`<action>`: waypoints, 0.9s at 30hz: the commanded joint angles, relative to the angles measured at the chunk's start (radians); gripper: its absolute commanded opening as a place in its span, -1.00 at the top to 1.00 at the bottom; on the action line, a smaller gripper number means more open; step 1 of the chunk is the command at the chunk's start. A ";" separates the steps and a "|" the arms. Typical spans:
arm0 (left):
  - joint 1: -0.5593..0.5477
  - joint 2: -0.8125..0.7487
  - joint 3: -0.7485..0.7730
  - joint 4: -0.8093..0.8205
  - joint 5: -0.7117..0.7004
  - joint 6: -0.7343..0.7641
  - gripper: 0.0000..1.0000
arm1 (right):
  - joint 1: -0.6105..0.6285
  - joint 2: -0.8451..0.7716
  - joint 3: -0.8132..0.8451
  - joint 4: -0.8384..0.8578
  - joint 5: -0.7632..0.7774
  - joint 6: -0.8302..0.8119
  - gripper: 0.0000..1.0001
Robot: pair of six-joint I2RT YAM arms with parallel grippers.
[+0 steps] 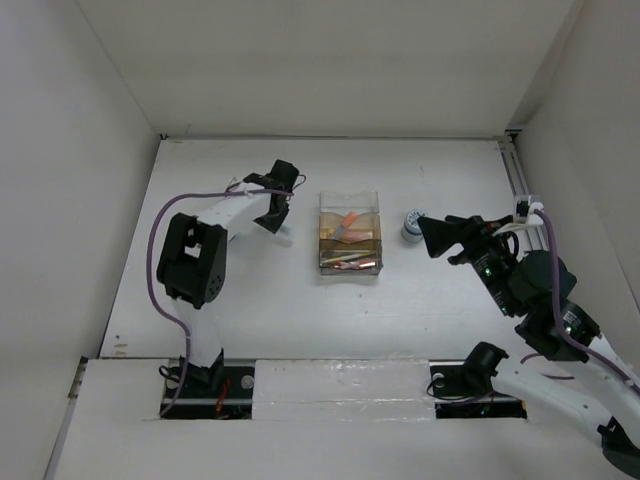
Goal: Sort the stationery into containers
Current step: Grab a piece of stationery with the left arm, then place the stationery into the container
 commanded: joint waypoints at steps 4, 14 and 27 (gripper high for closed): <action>-0.064 -0.296 -0.045 0.017 -0.160 0.009 1.00 | -0.011 -0.018 0.026 -0.028 0.022 -0.016 -0.72; -0.266 -0.175 0.186 0.032 -0.186 -0.075 1.00 | -0.020 -0.036 0.057 -0.088 0.043 -0.005 -0.72; -0.346 -0.020 0.272 0.096 -0.129 -0.149 1.00 | -0.020 -0.075 0.078 -0.150 0.052 0.004 -0.72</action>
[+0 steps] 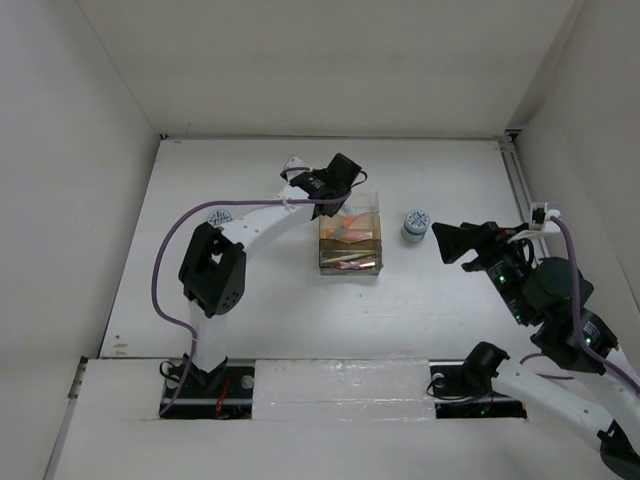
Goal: Sort the stationery into containers
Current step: Place the stationery into the container
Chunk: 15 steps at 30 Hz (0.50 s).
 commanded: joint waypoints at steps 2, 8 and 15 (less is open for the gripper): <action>-0.034 0.010 0.032 0.015 -0.039 -0.093 1.00 | -0.004 -0.017 0.039 -0.005 0.019 0.003 -0.72; -0.034 0.021 0.010 0.024 -0.014 -0.123 1.00 | -0.004 -0.017 0.039 -0.025 0.019 0.003 -0.72; -0.066 0.012 -0.047 0.024 -0.014 -0.206 1.00 | -0.004 -0.026 0.030 -0.025 0.010 0.003 -0.72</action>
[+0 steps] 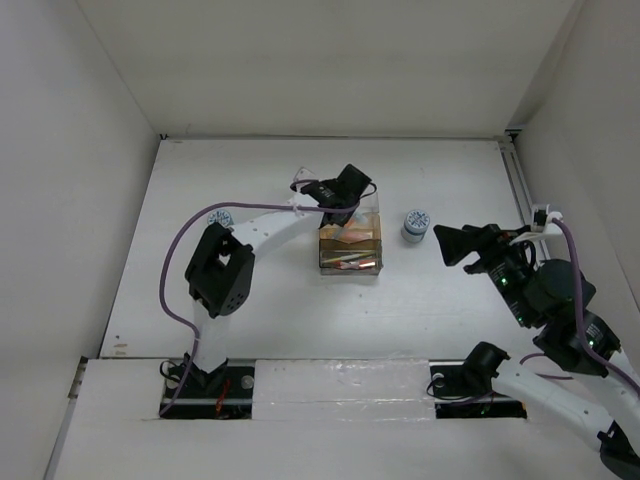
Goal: Sort the stationery into containers
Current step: Place the stationery into the container
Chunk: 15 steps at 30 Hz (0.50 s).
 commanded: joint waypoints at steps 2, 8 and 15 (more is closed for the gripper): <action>-0.016 -0.028 -0.047 -0.011 -0.028 -0.148 1.00 | -0.004 -0.010 0.028 0.005 0.007 0.003 -0.72; -0.039 -0.062 -0.132 0.038 -0.050 -0.257 1.00 | -0.004 -0.010 0.028 0.005 -0.013 0.003 -0.72; -0.048 -0.062 -0.131 0.054 -0.050 -0.268 1.00 | -0.004 -0.032 0.028 -0.015 -0.022 -0.006 -0.72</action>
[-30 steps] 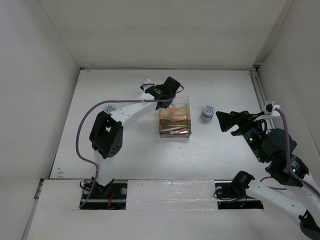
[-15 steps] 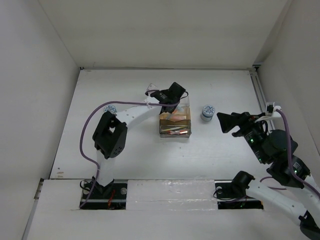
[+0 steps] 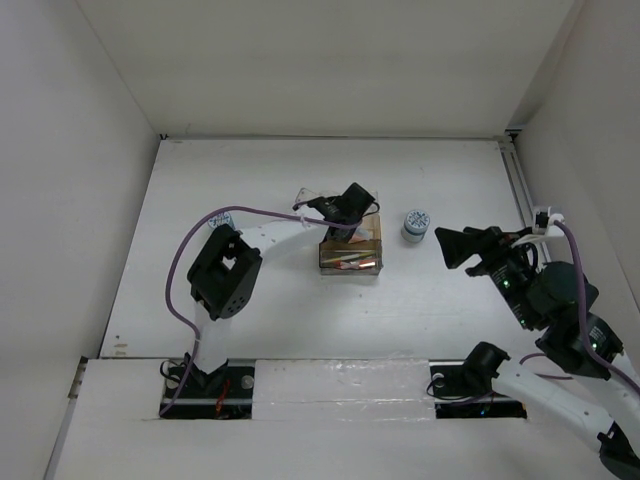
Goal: Sort the stationery into containers
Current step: Place the stationery into the container
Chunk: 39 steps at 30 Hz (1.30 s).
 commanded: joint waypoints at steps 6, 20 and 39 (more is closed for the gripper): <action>-0.004 -0.059 -0.006 0.022 -0.070 -0.113 1.00 | -0.004 -0.030 0.028 -0.002 -0.014 -0.006 -0.72; -0.004 -0.105 -0.068 0.080 -0.079 -0.172 1.00 | -0.004 -0.020 0.028 -0.002 -0.042 -0.015 -0.72; -0.004 -0.124 -0.117 0.145 -0.088 -0.154 -0.25 | -0.004 -0.030 0.019 -0.013 -0.069 -0.033 -0.72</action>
